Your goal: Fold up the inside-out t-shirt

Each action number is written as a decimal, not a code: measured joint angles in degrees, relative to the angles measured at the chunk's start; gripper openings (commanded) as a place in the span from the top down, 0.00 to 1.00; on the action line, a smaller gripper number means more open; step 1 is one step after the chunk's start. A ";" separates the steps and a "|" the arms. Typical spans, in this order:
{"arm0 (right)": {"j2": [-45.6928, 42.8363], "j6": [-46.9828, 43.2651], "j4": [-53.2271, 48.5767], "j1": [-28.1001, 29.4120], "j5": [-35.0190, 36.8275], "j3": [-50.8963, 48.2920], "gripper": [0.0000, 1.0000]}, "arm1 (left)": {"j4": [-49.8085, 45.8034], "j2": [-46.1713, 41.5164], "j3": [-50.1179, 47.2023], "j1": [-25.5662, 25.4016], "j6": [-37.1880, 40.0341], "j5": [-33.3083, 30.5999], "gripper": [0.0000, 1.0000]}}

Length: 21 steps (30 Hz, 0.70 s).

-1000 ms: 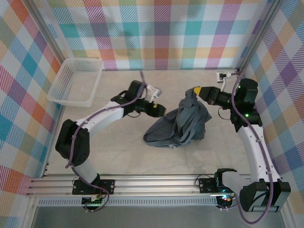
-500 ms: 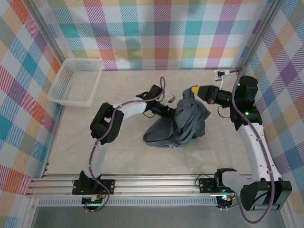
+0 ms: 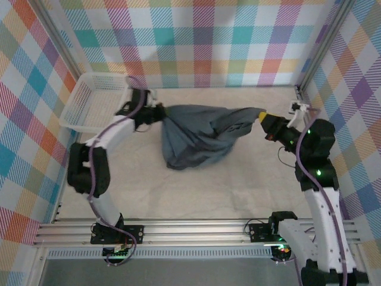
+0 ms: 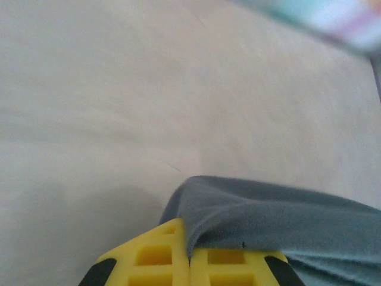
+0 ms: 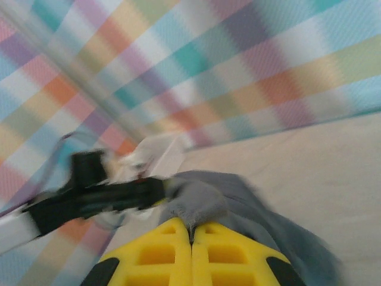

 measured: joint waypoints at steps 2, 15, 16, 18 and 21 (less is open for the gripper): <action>-2.56 0.26 -1.70 0.42 5.60 -1.62 1.00 | -1.22 -4.04 -1.88 3.04 -0.37 -0.74 1.00; 19.50 4.68 -11.30 0.55 8.90 -18.03 0.60 | -5.07 -1.20 -11.21 0.70 -1.66 3.10 1.00; 22.58 4.33 -12.74 0.83 8.26 -17.40 0.52 | -5.86 -0.52 -10.03 0.20 -1.09 3.13 1.00; 25.57 2.97 -15.58 2.16 8.31 -15.04 0.47 | -6.91 1.16 -6.73 -1.22 -0.04 3.08 1.00; 26.12 -1.22 -16.70 8.11 11.85 -9.07 0.35 | -7.80 2.43 -2.78 -2.99 0.81 3.17 1.00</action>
